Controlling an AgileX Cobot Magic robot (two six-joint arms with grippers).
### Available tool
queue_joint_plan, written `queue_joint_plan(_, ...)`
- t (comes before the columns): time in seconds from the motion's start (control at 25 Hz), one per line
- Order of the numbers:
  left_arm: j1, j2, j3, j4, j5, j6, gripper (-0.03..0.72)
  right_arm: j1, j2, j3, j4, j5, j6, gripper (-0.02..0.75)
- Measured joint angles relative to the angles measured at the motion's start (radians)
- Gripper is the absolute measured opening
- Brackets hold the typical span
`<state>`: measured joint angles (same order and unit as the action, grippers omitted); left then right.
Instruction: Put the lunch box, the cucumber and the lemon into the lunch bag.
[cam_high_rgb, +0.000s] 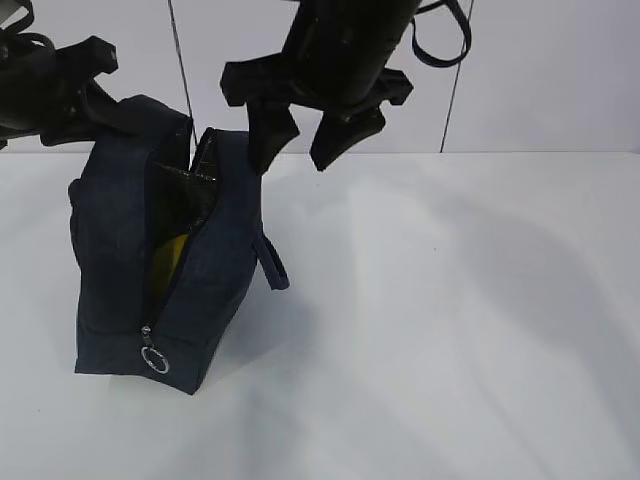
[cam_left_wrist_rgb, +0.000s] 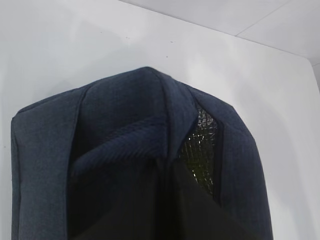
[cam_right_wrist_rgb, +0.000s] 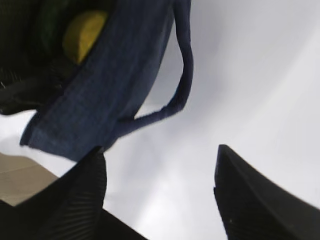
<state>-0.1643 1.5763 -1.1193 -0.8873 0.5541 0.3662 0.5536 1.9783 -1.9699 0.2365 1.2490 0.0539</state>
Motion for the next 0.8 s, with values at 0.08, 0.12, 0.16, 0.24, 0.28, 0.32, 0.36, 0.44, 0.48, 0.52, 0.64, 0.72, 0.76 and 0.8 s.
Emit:
queue_joint_plan(0.08,0.0,0.0,0.0,0.0,0.0,0.0,0.008,0.0,-0.002,0.033,0.005,0.0,-0.002,0.527)
queue_joint_plan(0.12,0.0,0.0,0.0,0.0,0.0,0.0,0.008,0.0,-0.008,0.05,0.007,-0.002,-0.002,0.527)
queue_joint_plan(0.16,0.0,0.0,0.0,0.0,0.0,0.0,0.008,0.0,-0.02,0.072,0.007,-0.002,-0.002,0.527)
queue_joint_plan(0.24,0.0,0.0,0.0,0.0,0.0,0.0,0.008,0.0,-0.049,0.122,0.007,-0.004,-0.005,0.527)
queue_joint_plan(0.28,0.0,0.0,0.0,0.0,0.0,0.0,0.008,0.0,-0.069,0.144,0.007,-0.004,-0.007,0.527)
queue_joint_plan(0.32,0.0,0.0,0.0,0.0,0.0,0.0,0.008,0.0,-0.092,0.174,0.007,-0.004,-0.007,0.527)
queue_joint_plan(0.36,0.0,0.0,0.0,0.0,0.0,0.0,0.008,0.0,-0.114,0.207,0.007,-0.004,-0.011,0.527)
queue_joint_plan(0.44,0.0,0.0,0.0,0.0,0.0,0.0,0.008,0.0,-0.167,0.274,0.007,-0.022,-0.015,0.527)
queue_joint_plan(0.48,0.0,0.0,0.0,0.0,0.0,0.0,0.008,0.0,-0.194,0.315,0.007,-0.048,-0.017,0.527)
queue_joint_plan(0.52,0.0,0.0,0.0,0.0,0.0,0.0,0.008,0.0,-0.214,0.356,0.007,-0.089,-0.017,0.527)
queue_joint_plan(0.64,0.0,0.0,0.0,0.0,0.0,0.0,0.008,0.0,-0.258,0.46,0.04,-0.228,-0.034,0.527)
queue_joint_plan(0.72,0.0,0.0,0.0,0.0,0.0,0.0,0.008,0.0,-0.261,0.505,0.108,-0.325,-0.065,0.527)
queue_joint_plan(0.76,0.0,0.0,0.0,0.0,0.0,0.0,0.008,0.0,-0.261,0.523,0.143,-0.361,-0.088,0.527)
queue_joint_plan(0.8,0.0,0.0,0.0,0.0,0.0,0.0,0.008,0.0,-0.259,0.532,0.179,-0.395,-0.104,0.527)
